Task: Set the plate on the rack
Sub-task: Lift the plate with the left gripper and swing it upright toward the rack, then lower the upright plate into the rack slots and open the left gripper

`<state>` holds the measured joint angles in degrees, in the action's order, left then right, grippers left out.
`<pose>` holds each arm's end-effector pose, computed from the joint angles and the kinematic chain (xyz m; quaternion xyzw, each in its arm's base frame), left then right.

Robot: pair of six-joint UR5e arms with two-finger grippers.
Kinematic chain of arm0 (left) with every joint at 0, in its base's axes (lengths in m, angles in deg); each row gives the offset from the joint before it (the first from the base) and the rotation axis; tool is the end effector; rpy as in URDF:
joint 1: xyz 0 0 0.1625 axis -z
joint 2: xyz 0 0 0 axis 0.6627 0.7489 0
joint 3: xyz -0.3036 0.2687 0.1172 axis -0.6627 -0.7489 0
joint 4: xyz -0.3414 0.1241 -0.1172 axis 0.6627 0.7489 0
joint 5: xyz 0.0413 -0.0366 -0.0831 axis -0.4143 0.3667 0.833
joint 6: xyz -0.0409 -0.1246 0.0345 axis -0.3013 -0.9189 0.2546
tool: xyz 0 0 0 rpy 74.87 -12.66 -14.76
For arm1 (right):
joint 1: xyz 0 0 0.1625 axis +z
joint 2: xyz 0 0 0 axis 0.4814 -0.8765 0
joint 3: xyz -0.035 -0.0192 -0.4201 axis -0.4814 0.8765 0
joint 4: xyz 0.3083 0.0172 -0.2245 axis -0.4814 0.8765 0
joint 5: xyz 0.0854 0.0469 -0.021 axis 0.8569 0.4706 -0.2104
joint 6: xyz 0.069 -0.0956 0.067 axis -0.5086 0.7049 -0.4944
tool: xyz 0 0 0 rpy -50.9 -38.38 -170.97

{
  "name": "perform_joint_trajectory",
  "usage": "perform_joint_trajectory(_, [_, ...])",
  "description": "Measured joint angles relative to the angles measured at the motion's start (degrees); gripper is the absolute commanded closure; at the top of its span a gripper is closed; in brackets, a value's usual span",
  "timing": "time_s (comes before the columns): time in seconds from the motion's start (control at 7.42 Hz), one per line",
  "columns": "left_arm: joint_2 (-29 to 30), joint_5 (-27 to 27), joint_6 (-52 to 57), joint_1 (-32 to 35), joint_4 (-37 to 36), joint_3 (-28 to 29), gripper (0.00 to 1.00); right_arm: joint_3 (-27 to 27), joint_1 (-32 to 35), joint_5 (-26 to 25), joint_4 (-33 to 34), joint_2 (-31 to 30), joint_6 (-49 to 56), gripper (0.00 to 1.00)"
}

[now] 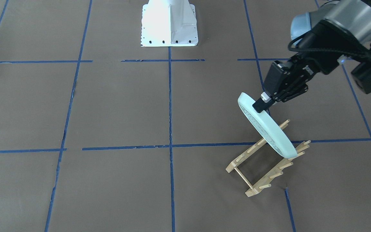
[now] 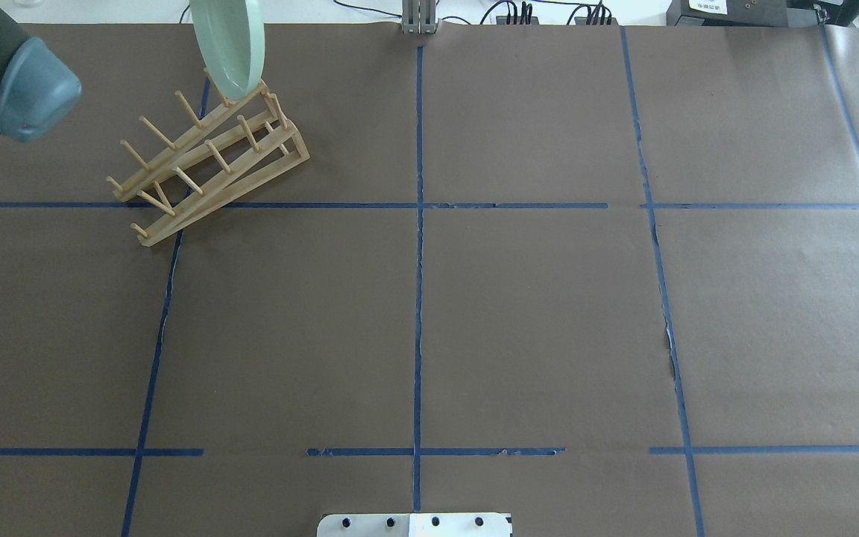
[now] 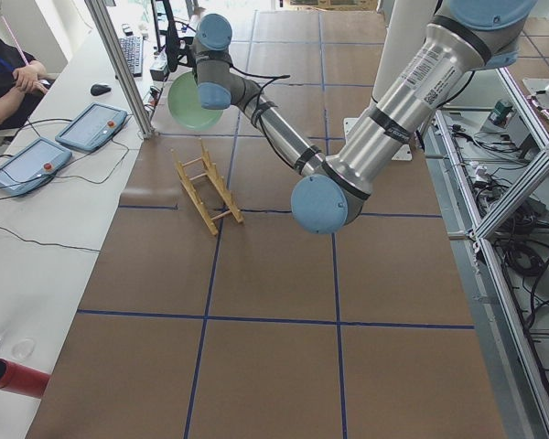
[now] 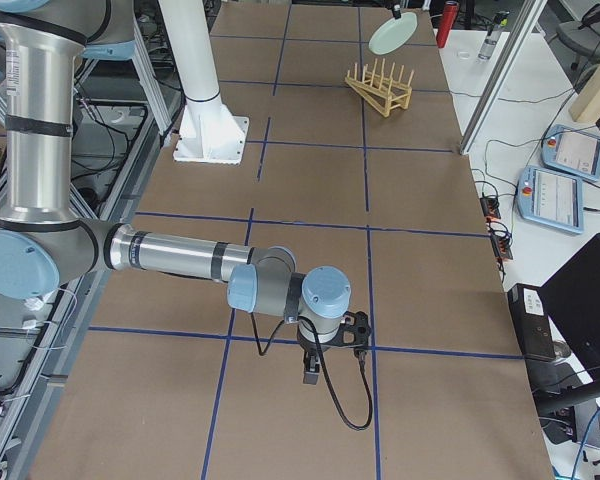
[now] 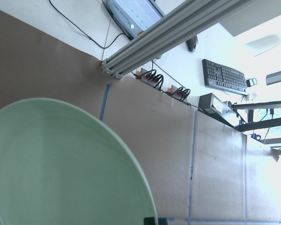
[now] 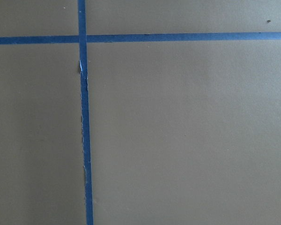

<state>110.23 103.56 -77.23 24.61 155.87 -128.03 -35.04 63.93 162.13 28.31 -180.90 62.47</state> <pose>0.2141 -0.5932 0.1759 0.1284 0.6980 -0.1791 0.6814 0.0617 -0.3955 0.7230 -0.0304 -0.3582 0.0087 0.9331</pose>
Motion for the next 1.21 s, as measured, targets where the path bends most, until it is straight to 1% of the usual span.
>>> perform_joint_trajectory(0.13, [-1.1,-0.7,-2.8,0.8,10.8,4.3,1.00,0.0,0.0,0.0,0.0,0.0,0.0,0.00])
perform_joint_trajectory(0.27, [-1.9,-2.8,-4.8,1.0,20.4,8.3,1.00,0.0,0.0,0.0,0.0,0.0,0.0,0.00])
perform_joint_trajectory(0.4, [-2.7,-5.5,-5.8,0.9,27.7,11.0,1.00,0.0,0.0,0.0,0.0,0.0,0.0,0.00])
perform_joint_trajectory(0.54, [-3.4,-7.7,-6.3,0.8,32.8,13.1,1.00,0.0,0.0,0.0,0.0,0.0,0.0,0.00])
perform_joint_trajectory(0.67, [-3.8,-9.2,-6.5,0.6,36.0,15.1,1.00,0.0,0.0,0.0,0.0,0.0,0.0,0.00])
perform_joint_trajectory(0.81, [-4.1,-10.6,-6.5,-0.1,37.5,16.5,1.00,0.0,0.0,0.0,0.0,0.0,0.0,0.00])
perform_joint_trajectory(1.21, [-4.6,-14.5,-6.2,-3.7,38.2,18.1,1.00,0.0,0.0,0.0,0.0,0.0,0.0,0.00])
